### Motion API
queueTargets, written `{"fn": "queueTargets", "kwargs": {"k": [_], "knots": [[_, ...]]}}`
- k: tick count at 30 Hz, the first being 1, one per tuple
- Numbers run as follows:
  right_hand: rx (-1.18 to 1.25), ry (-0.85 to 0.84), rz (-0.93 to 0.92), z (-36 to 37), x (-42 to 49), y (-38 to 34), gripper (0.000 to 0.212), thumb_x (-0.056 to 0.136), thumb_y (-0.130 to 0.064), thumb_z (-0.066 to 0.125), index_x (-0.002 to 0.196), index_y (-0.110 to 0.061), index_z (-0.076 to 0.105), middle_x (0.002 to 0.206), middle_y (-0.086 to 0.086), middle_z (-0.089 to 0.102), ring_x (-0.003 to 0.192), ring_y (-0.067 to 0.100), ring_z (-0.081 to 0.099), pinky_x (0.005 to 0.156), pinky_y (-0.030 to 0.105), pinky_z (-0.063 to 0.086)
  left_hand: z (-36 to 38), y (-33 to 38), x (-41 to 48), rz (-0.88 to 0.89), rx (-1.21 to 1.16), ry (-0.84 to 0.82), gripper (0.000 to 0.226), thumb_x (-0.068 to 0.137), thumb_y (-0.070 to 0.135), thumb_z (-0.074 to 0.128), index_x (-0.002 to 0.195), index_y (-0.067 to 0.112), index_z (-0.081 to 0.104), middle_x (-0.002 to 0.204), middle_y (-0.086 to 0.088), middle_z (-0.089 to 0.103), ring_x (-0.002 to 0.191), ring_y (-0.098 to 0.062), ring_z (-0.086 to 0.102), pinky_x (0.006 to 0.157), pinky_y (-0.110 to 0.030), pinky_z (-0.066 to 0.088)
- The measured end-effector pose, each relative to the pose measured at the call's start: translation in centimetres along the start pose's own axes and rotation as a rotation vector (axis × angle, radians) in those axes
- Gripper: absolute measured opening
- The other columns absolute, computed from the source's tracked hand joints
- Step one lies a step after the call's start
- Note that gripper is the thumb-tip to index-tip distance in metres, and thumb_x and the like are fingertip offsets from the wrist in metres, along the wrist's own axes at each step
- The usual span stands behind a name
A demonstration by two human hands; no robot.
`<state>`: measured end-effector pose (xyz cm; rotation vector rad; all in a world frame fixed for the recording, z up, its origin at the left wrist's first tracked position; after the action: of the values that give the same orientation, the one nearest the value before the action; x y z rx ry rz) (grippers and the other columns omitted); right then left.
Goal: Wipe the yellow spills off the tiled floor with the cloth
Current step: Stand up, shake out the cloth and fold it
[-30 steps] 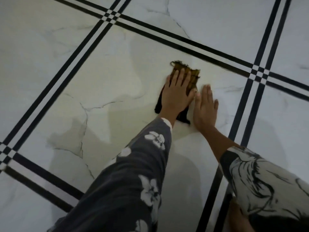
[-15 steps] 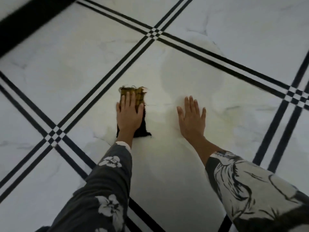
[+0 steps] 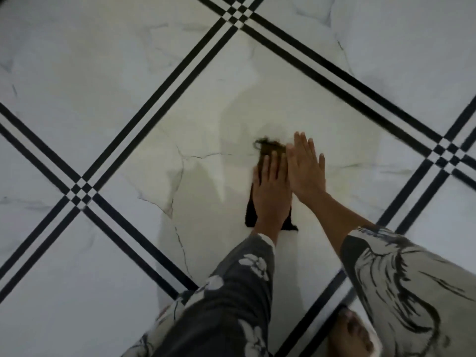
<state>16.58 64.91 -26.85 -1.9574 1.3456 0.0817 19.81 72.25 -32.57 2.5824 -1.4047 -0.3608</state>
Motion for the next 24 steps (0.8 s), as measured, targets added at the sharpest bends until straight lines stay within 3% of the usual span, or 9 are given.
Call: {"fn": "queueTargets", "kwargs": {"k": [3,5,8,10,13,17,20,22,24], "knots": [[0.112,0.003,0.192,-4.6,-1.5,2.9,0.052,0.100,-0.041,0.011,0.148,-0.024,0.003,0.158,-0.007,-0.001,0.144,0.011,-0.004,0.116,0.040,-0.005,0.6,4.1,0.4,0.158,-0.173,-0.244,0.053,0.099,0.025,0.037,0.148,0.015,0.022,0.157,-0.004,0.018,0.145,-0.026,0.012,0.116,-0.045,0.009],[0.229,-0.004,0.344,-7.8,-3.2,4.5,0.053,0.099,-0.044,0.008,0.149,-0.024,0.003,0.158,-0.006,-0.001,0.145,0.014,-0.005,0.116,0.043,-0.004,-0.9,4.9,0.6,-0.181,-0.666,-0.489,0.044,0.101,0.021,0.034,0.143,0.007,0.033,0.152,-0.013,0.028,0.140,-0.033,0.024,0.112,-0.044,0.019],[0.586,-0.075,0.600,-12.2,-6.9,5.0,0.066,0.096,-0.054,0.013,0.149,-0.015,0.011,0.157,0.005,0.011,0.144,0.024,0.011,0.117,0.043,0.008,-6.8,6.8,-0.9,-0.681,-1.345,-0.662,0.043,0.100,0.027,0.039,0.131,-0.002,0.049,0.125,-0.017,0.057,0.094,-0.026,0.064,0.080,-0.030,0.051],[0.670,-0.174,0.687,-15.0,-9.3,3.6,0.073,0.094,-0.059,0.021,0.145,-0.007,0.023,0.151,0.013,0.028,0.138,0.029,0.027,0.113,0.041,0.018,-11.7,8.3,-1.9,-0.727,-1.425,-0.702,0.042,0.099,0.028,0.041,0.130,0.001,0.051,0.122,-0.015,0.060,0.085,-0.017,0.066,0.074,-0.022,0.053],[0.719,-0.244,0.656,-21.6,-12.8,-1.7,0.065,0.093,-0.054,0.037,0.130,-0.002,0.046,0.136,0.015,0.049,0.126,0.028,0.043,0.108,0.034,0.030,-22.4,11.8,-3.0,-0.716,-1.471,-0.708,0.041,0.100,0.026,0.040,0.133,0.004,0.049,0.123,-0.009,0.059,0.102,-0.020,0.061,0.084,-0.022,0.053],[0.813,-0.268,0.585,-32.0,-18.5,-11.9,0.059,0.090,-0.050,0.048,0.121,-0.001,0.057,0.109,0.013,0.060,0.095,0.022,0.059,0.072,0.021,0.043,-39.7,16.6,-3.8,-0.512,-1.390,-0.572,0.036,0.098,0.014,0.045,0.124,-0.011,0.052,0.103,-0.017,0.062,0.083,-0.014,0.066,0.068,-0.016,0.053],[0.921,-0.242,0.499,-41.6,-23.9,-20.2,0.047,0.089,-0.043,0.056,0.115,-0.003,0.059,0.103,0.008,0.060,0.099,0.022,0.058,0.082,0.031,0.046,-54.5,20.7,-4.9,-0.386,-1.325,-0.417,0.025,0.094,-0.001,0.048,0.116,-0.006,0.059,0.083,-0.004,0.066,0.064,-0.001,0.066,0.061,-0.015,0.051],[0.934,-0.223,0.407,-49.2,-28.5,-26.1,0.036,0.090,-0.033,0.058,0.112,-0.003,0.061,0.102,0.007,0.060,0.099,0.022,0.057,0.091,0.037,0.044,-65.2,22.8,-6.0,-0.285,-1.212,-0.257,0.016,0.089,-0.003,0.056,0.098,0.002,0.069,0.074,-0.007,0.068,0.063,-0.012,0.064,0.061,-0.025,0.050],[0.958,-0.206,0.326,-51.7,-29.3,-28.8,0.026,0.092,-0.024,0.057,0.107,-0.003,0.062,0.106,0.009,0.062,0.101,0.027,0.059,0.095,0.043,0.044,-69.0,23.1,-6.1,-0.329,-1.179,-0.173,0.012,0.086,0.002,0.063,0.095,0.000,0.071,0.083,-0.022,0.069,0.073,-0.029,0.067,0.065,-0.035,0.055]]}}
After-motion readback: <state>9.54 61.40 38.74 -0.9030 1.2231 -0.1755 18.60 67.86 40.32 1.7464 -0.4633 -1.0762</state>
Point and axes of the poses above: each hand's wrist, its own x-axis towards the middle knuckle, its own z-axis out of the palm, y = z × x, the point moved 6 cm from there along x, towards the middle knuckle
